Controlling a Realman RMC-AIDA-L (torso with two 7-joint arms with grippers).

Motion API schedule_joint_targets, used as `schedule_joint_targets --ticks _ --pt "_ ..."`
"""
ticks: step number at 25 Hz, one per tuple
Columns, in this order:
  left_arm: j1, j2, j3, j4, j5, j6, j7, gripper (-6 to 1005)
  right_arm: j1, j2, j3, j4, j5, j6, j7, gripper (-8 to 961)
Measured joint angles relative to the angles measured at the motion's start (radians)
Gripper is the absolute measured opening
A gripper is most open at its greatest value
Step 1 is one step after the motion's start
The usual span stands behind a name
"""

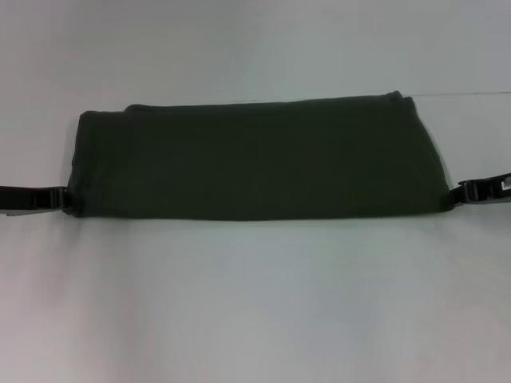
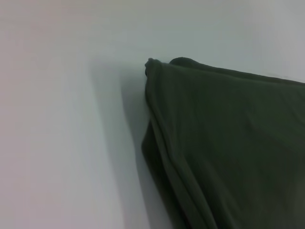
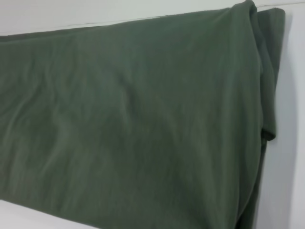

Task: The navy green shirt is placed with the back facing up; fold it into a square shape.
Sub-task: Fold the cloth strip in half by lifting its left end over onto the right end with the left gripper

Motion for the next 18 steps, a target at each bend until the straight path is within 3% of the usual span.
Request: schedule_joint_targets --ticks 6,18 --pt "0.001 0.015 -0.022 0.001 0.040 0.062 -0.020 24 -0.030 -0.005 0.030 -0.042 0.000 -0.083 0.001 44" --pt "0.009 0.045 -0.104 0.055 0.161 0.375 -0.081 22 -0.172 0.023 0.086 -0.200 0.000 -0.314 0.005 45"
